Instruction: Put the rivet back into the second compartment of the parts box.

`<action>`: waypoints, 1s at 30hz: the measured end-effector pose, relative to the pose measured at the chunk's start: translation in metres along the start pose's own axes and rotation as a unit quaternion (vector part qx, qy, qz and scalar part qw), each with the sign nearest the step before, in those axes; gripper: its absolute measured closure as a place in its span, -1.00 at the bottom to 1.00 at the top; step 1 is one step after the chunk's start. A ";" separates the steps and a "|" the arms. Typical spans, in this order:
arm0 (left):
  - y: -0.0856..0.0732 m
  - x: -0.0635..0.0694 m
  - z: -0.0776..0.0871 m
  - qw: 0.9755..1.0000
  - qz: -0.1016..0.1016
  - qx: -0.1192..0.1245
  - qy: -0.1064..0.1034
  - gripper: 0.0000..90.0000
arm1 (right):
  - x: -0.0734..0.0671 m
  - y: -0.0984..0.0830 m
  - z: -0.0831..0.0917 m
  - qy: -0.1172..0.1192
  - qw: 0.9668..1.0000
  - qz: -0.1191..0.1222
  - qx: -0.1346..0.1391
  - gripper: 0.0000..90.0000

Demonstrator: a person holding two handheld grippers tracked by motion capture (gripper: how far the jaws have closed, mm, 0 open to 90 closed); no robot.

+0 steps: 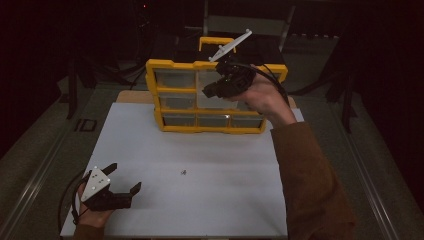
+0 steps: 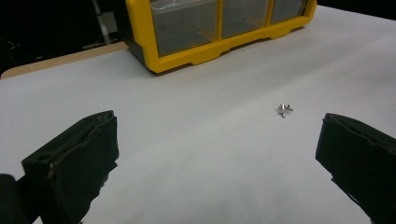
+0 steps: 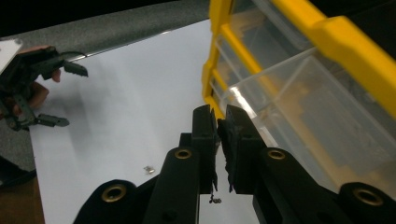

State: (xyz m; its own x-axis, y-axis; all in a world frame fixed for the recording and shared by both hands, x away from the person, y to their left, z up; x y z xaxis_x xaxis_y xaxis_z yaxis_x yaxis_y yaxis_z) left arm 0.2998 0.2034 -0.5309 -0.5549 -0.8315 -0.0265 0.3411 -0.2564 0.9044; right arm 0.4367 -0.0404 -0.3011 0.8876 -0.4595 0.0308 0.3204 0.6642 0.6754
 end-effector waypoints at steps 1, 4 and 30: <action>0.000 0.000 0.000 1.000 0.000 0.000 0.000 -1.00 | 0.000 0.000 0.000 0.000 1.000 0.000 0.000 0.85; 0.000 0.000 0.000 1.000 0.000 0.000 0.000 -1.00 | 0.008 0.003 0.005 -0.007 1.000 -0.008 -0.001 0.84; -0.001 0.000 -0.001 1.000 0.000 -0.003 0.000 -1.00 | 0.058 -0.020 0.020 -0.044 0.997 -0.061 -0.032 0.84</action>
State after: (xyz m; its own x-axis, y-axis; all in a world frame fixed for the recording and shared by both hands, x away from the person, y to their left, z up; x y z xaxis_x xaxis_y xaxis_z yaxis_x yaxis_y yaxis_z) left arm 0.3001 0.2035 -0.5318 -0.5546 -0.8317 -0.0276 0.3446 -0.2598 0.9021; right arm 0.4748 -0.0921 -0.2987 0.8092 -0.5873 0.0169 0.4480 0.6354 0.6290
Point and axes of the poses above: each handheld gripper's, and its own axes: z roughly backward along the jaws, y roughly out of its top, x roughly to its right, the point moved 10 cm from there along -z, roughly forward along the jaws, and after that the axes turned 1 degree about -x, right-handed, at the moved point
